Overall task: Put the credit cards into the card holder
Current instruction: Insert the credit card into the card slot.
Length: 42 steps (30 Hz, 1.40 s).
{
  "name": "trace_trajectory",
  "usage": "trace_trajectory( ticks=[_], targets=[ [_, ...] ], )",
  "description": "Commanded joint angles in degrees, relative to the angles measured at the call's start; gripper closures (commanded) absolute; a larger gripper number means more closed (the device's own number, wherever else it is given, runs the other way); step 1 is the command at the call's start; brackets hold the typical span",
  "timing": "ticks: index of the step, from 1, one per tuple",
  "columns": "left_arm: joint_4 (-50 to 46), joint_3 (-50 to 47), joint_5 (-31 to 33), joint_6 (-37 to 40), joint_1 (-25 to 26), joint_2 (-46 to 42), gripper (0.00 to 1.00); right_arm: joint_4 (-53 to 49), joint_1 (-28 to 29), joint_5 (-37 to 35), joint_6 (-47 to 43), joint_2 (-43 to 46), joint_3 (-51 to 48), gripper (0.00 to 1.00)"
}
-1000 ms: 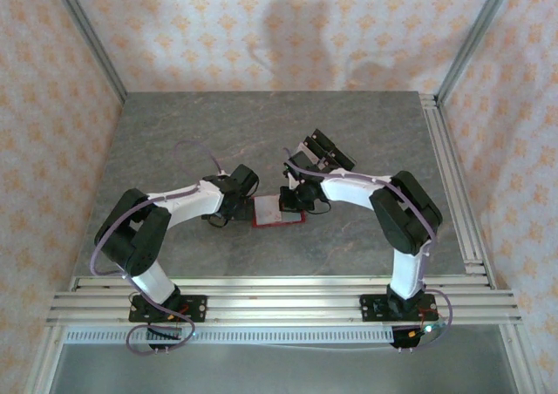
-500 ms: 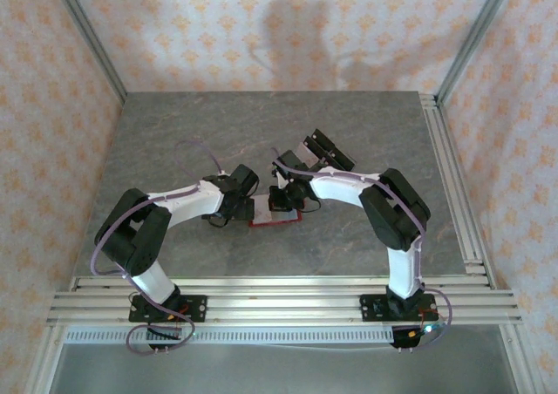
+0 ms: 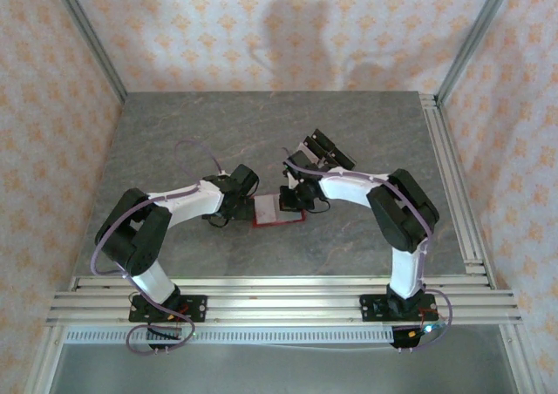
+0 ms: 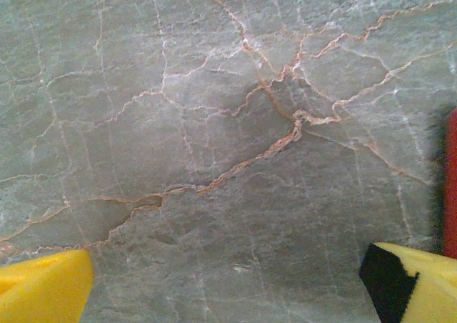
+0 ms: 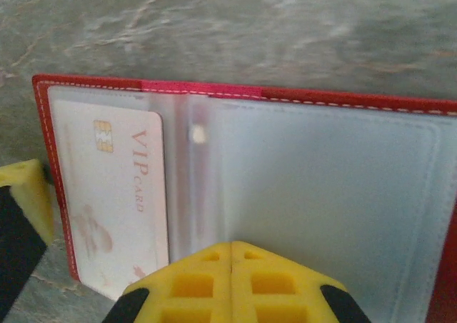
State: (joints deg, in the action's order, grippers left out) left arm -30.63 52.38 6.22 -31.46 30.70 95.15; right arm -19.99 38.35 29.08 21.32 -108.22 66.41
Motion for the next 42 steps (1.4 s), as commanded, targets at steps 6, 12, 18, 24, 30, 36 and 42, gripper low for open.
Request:
trace_trajectory(
  ticks=[6, 12, 18, 24, 30, 36, 42],
  targets=[
    [0.2, 0.0, 0.8, 0.5, -0.3, 1.2, 0.00, -1.4, -1.2, -1.9, -0.5, 4.1, -1.9, 0.97],
    [0.0, 0.8, 0.5, 0.5, -0.3, 1.7, 0.00, -3.6, 0.1, -1.6, -1.2, 4.8, 2.1, 0.97],
    [0.2, 1.3, 0.3, 0.5, -0.3, 2.2, 0.00, -3.9, 0.9, -1.5, -1.6, 1.9, 4.1, 0.97],
    [0.1, 1.5, 0.1, 0.5, -0.3, 2.6, 0.00, -3.2, 1.0, -2.0, -1.6, 0.1, 4.0, 0.98],
    [0.3, 1.6, 0.1, 0.5, -0.2, 2.8, 0.00, -3.2, 1.1, -2.3, -1.7, -1.2, 3.9, 0.99],
    [0.6, 1.5, -0.2, 0.5, -0.3, 3.2, 0.00, -2.7, 1.2, -1.6, -1.5, -2.1, 4.0, 0.99],
    [1.0, 1.6, -0.6, 0.5, -0.2, 3.8, 0.00, -2.3, 2.1, -0.4, -0.9, -3.2, 5.0, 1.00]
  ],
)
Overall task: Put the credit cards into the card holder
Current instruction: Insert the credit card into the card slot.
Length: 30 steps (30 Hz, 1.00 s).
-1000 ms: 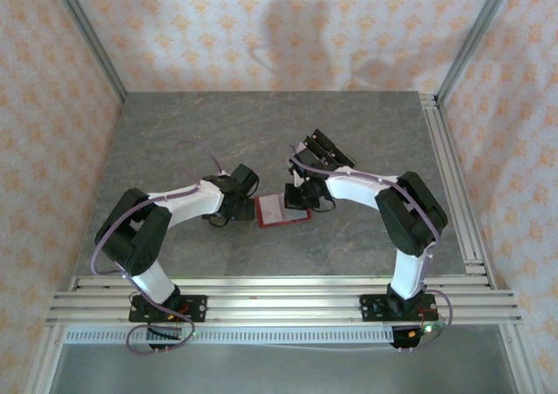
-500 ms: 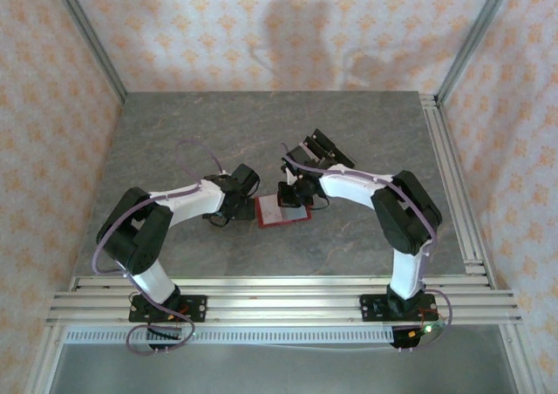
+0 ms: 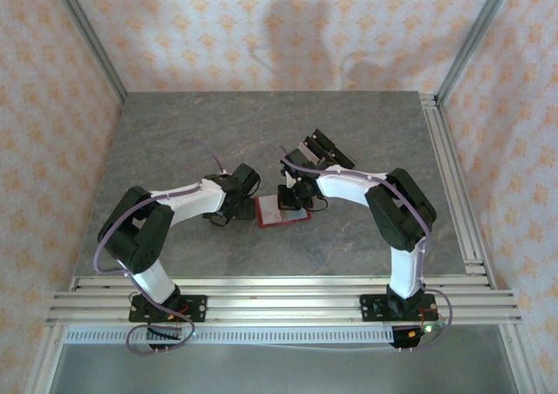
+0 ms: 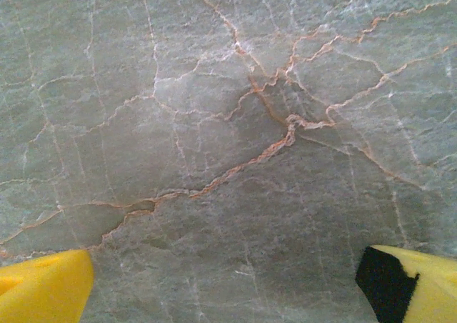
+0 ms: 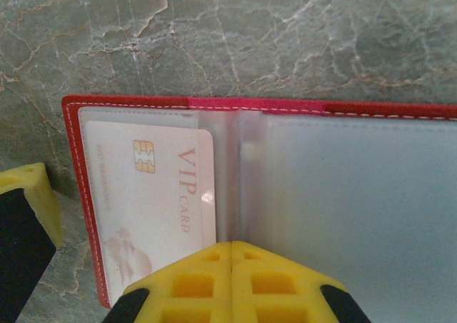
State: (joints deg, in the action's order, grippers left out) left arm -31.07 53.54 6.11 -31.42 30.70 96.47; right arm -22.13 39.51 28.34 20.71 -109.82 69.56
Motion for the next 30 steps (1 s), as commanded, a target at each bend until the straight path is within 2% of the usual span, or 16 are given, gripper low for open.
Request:
trace_trajectory(
  ticks=[1, 14, 16, 19, 21, 24, 30],
  targets=[
    [1.5, 0.4, -0.5, 0.5, -0.2, 2.4, 0.00, -0.1, 1.2, 0.5, -0.2, -1.7, 2.0, 1.00],
    [1.4, 0.6, -0.5, 0.5, -0.2, 2.6, 0.00, 1.1, 2.3, 2.4, 1.2, -0.5, 3.3, 0.99],
    [1.1, 0.8, -0.4, 0.5, -0.3, 2.3, 0.00, 0.1, 2.1, 1.3, 1.1, 1.7, 3.4, 0.93],
    [0.3, 1.1, 0.2, 0.5, -0.3, 1.1, 0.00, -2.1, 1.3, -1.8, 0.8, 5.6, 2.7, 0.75],
    [-0.2, 1.3, 0.5, 0.5, -0.3, 0.2, 0.00, -3.8, 0.9, -3.8, 0.6, 7.6, 1.8, 0.68],
    [-0.8, 1.8, 0.7, 0.5, -0.4, -1.1, 0.00, -5.6, 0.8, -6.1, 1.7, 10.4, -0.5, 0.64],
    [-1.9, 2.4, 1.0, 2.0, -0.5, -2.5, 0.00, -4.7, 0.8, -9.0, 7.8, 15.5, -9.0, 0.63]
  ],
)
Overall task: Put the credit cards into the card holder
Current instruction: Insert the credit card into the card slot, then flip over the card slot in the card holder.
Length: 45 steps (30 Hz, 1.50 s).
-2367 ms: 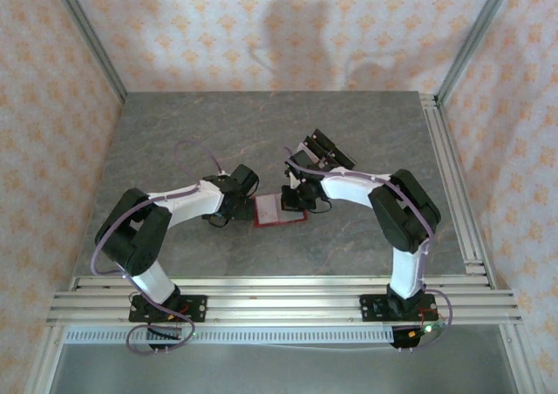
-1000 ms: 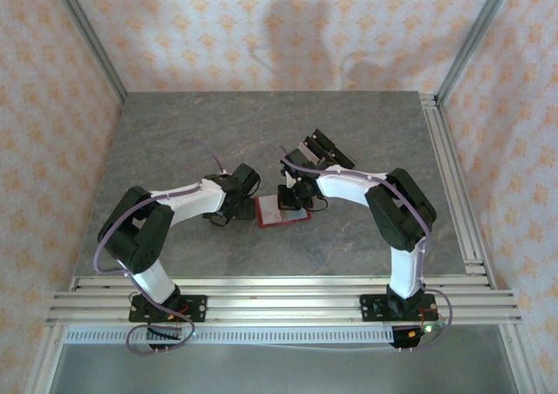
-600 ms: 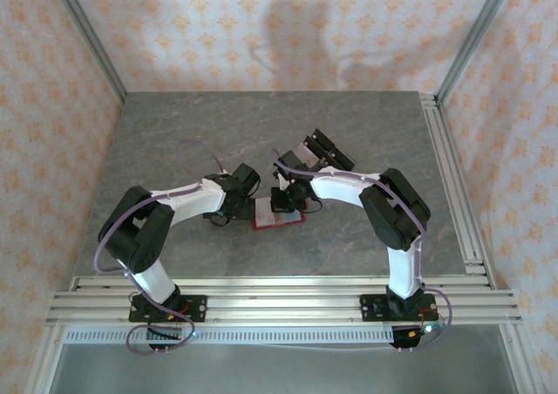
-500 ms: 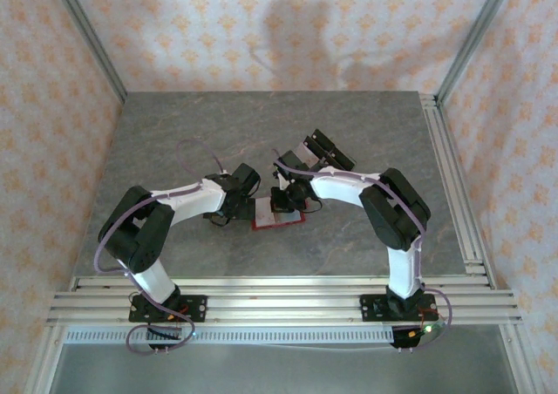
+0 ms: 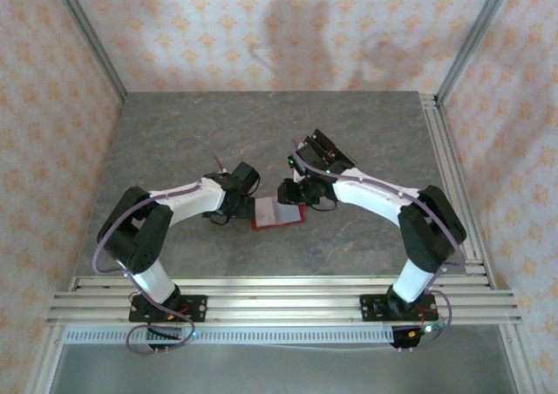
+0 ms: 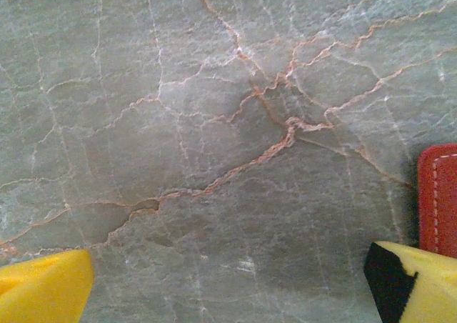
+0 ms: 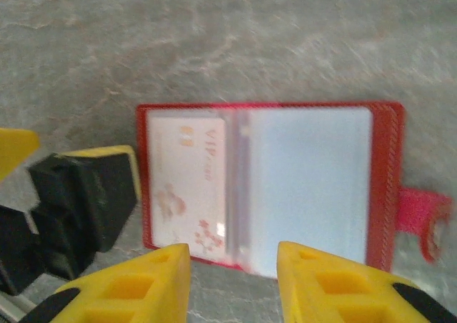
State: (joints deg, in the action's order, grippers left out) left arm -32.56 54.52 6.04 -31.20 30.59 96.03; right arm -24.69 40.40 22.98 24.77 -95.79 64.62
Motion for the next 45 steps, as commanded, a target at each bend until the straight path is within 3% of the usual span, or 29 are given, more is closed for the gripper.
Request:
trace_trajectory(
  ticks=[1, 11, 32, 45],
  targets=[
    [-0.5, 1.6, 1.1, 1.8, -0.5, -2.2, 0.00, -1.4, -0.1, -3.5, 4.9, 2.2, -5.5, 0.63],
    [-1.5, 2.2, 2.2, 1.6, -0.5, -3.8, 0.00, 7.7, -0.1, -0.8, 10.7, 2.9, -12.8, 0.63],
    [-0.9, 1.5, 2.1, 1.4, -0.5, -3.3, 0.00, 9.5, -0.1, 0.4, 10.4, 0.2, -10.5, 0.73],
    [-0.8, 0.9, 2.1, 1.2, -0.5, -3.4, 0.00, 10.4, -0.1, 1.2, 10.9, 0.9, -11.5, 0.74]
  ],
)
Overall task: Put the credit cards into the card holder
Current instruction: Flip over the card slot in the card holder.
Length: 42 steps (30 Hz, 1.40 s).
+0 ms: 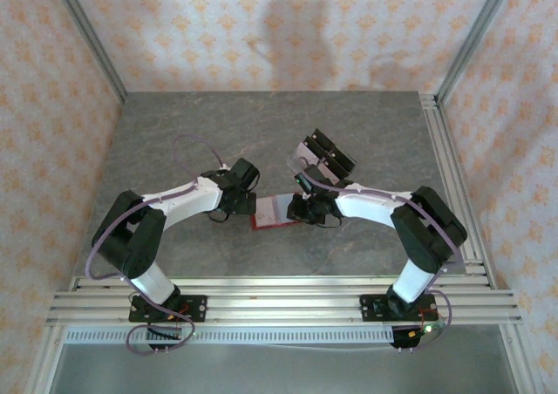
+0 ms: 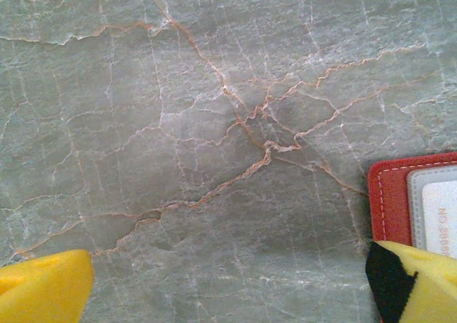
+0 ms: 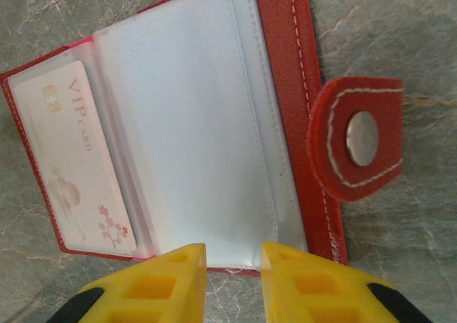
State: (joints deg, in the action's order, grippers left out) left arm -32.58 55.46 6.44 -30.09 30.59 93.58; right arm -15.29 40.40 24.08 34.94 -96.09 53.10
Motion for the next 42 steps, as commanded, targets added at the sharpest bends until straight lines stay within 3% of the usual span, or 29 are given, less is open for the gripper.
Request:
trace_trajectory(
  ticks=[1, 9, 42],
  targets=[
    [-0.8, 0.1, 1.8, 0.1, -0.5, -1.1, 0.00, 1.0, -0.1, -0.1, 0.9, 2.0, -0.4, 0.74],
    [-0.4, -0.1, 1.6, 0.1, -0.5, -1.0, 0.00, -0.3, -0.1, -1.8, 1.5, 5.7, -2.4, 0.74],
    [-0.1, -0.4, 1.7, 0.2, -0.5, -1.0, 0.00, 1.0, -0.1, -1.4, 1.7, 0.4, -2.1, 0.74]
  ],
)
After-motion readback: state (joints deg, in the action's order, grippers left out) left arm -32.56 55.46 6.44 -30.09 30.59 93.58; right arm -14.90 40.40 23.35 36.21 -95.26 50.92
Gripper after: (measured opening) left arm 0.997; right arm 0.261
